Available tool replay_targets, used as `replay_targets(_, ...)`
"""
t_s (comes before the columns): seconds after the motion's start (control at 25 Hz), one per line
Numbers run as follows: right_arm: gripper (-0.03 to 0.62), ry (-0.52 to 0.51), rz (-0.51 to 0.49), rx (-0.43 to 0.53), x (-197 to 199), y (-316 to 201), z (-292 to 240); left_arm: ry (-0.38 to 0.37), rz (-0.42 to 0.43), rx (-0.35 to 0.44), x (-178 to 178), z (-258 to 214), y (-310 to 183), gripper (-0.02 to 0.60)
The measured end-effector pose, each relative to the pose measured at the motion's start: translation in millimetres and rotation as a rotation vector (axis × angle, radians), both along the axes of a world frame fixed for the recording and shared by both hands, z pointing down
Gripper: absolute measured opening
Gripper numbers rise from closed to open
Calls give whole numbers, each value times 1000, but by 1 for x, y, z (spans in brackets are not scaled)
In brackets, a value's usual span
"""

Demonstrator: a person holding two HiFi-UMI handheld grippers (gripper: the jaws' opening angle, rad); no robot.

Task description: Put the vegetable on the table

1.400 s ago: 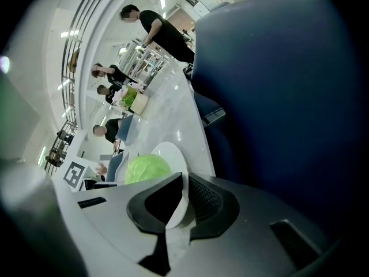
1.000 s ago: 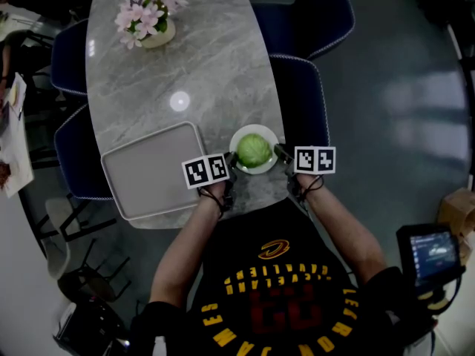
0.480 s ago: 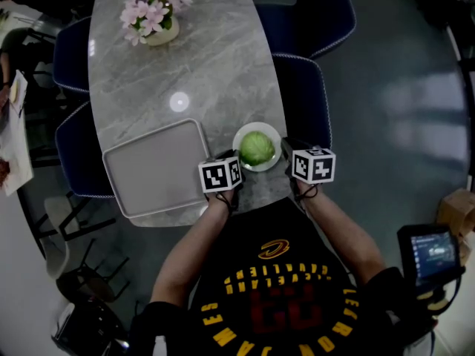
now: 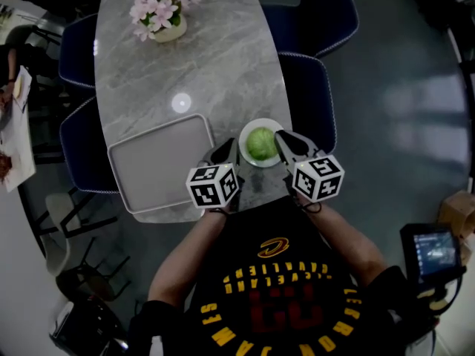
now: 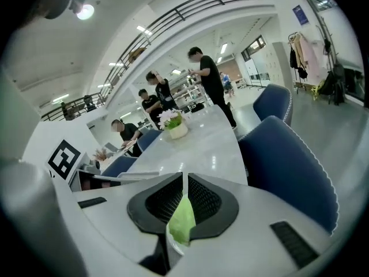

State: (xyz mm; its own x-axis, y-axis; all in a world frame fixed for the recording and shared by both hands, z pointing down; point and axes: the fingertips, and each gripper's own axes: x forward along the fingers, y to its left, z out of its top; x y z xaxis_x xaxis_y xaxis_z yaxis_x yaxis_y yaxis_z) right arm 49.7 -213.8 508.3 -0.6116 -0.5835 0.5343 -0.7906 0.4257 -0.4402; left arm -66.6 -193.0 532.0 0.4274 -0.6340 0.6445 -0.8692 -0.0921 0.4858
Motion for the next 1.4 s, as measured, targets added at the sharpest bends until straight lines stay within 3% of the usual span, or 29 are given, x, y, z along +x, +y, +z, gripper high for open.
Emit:
replay_targets(0.16, 34, -45, -46, 90, -27, 0, -39, 25, 25, 119, -9, -50, 2, 0)
replay_targets(0.48, 3, -139, -253, 243, -104, 28, -115, 37, 101, 327, -28, -150, 14, 0)
replay_targets(0.68, 3, -186, -277, 382, -128, 35, -164, 68, 104, 415, -46, -190, 27, 0)
replay_targets(0.92, 3, -249, -283, 522, -151, 48, -226, -13, 111, 540, -69, -233, 43, 0)
replay_targets(1.16, 3, -273, -288, 581, -165, 69, -254, -52, 117, 591, -75, -254, 55, 0)
replay_targets(1.4, 3, -217, -313, 604, -173, 87, -246, -23, 142, 618, -76, -257, 68, 0)
